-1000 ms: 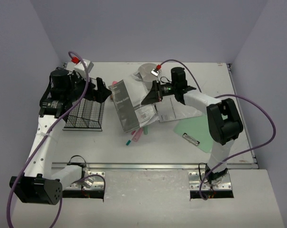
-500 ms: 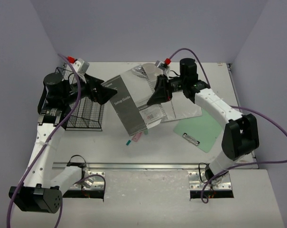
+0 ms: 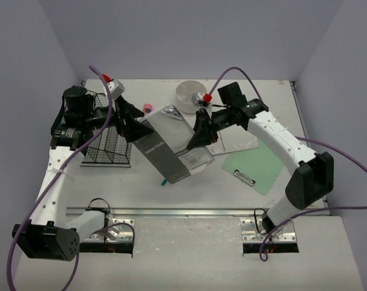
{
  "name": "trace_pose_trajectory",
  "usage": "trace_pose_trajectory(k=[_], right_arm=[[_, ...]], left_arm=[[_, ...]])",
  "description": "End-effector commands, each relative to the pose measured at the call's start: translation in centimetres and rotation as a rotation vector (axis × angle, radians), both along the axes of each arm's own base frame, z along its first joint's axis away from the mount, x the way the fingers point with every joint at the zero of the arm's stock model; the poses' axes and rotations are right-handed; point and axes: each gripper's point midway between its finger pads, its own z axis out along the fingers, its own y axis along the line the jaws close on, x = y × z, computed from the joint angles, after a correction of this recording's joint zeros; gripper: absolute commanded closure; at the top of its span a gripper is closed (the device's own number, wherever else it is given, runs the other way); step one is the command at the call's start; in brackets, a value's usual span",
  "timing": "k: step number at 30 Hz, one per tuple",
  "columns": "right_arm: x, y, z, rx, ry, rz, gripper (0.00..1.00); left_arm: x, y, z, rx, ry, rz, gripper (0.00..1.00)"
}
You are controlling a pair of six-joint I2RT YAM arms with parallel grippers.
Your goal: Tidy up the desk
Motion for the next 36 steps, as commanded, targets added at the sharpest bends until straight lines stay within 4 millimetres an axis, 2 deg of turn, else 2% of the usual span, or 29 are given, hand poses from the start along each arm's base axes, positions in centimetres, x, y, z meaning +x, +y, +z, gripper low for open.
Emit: trace_pose_trajectory(k=[1, 5, 8, 10, 12, 14, 16, 17, 26, 29, 30, 32, 33, 36], right_arm=[[-0.6, 1.0, 4.3, 0.106, -0.178, 0.070, 1.00], [-0.4, 1.6, 4.9, 0.108, -0.179, 0.073, 1.00], [-0.3, 2.1, 5.3, 0.114, -0.186, 0.081, 1.00], [-0.3, 2.4, 5.3, 0.113, -0.188, 0.084, 1.00], [-0.5, 2.7, 5.2, 0.107, -0.189, 0.088, 1.00], [-0.6, 2.8, 4.9, 0.101, -0.188, 0.089, 1.00], [-0.5, 2.8, 4.6, 0.091, -0.192, 0.081, 1.00], [-0.4, 2.8, 4.4, 0.085, -0.193, 0.076, 1.00], [0.1, 2.4, 2.7, 0.023, -0.190, 0.019, 1.00], [-0.2, 2.4, 2.9, 0.035, -0.187, 0.030, 1.00], [-0.2, 2.4, 3.0, 0.038, -0.185, 0.033, 1.00], [-0.3, 2.4, 3.3, 0.042, -0.184, 0.039, 1.00], [-0.3, 2.4, 3.5, 0.045, -0.191, 0.043, 1.00], [-0.5, 2.2, 3.6, 0.036, -0.204, 0.046, 1.00]], left_arm=[[-2.1, -1.1, 0.4, 0.038, -0.042, -0.122, 0.05], [-3.4, -2.2, -1.4, 0.101, -0.028, -0.165, 0.13], [-4.0, -2.9, -1.8, 0.123, -0.042, -0.170, 0.20], [-4.2, -3.0, -1.6, 0.117, -0.043, -0.172, 0.34], [-4.3, -3.0, -1.4, 0.111, -0.048, -0.173, 0.44], [-4.5, -3.1, -1.1, 0.103, -0.059, -0.177, 0.58], [-4.5, -3.0, -0.9, 0.101, -0.055, -0.166, 0.91], [-4.4, -2.9, -0.9, 0.105, -0.056, -0.153, 1.00], [-4.4, -1.0, -0.5, 0.149, -0.076, 0.011, 1.00], [-4.7, -0.7, -0.9, 0.158, -0.078, 0.014, 1.00], [-4.8, -0.7, -1.1, 0.164, -0.077, 0.005, 0.80], [-5.1, -0.7, -2.0, 0.187, -0.059, -0.020, 0.52], [-5.1, -0.6, -2.3, 0.205, -0.058, -0.033, 0.43], [-5.2, -0.4, -3.2, 0.254, -0.029, -0.066, 0.33]])
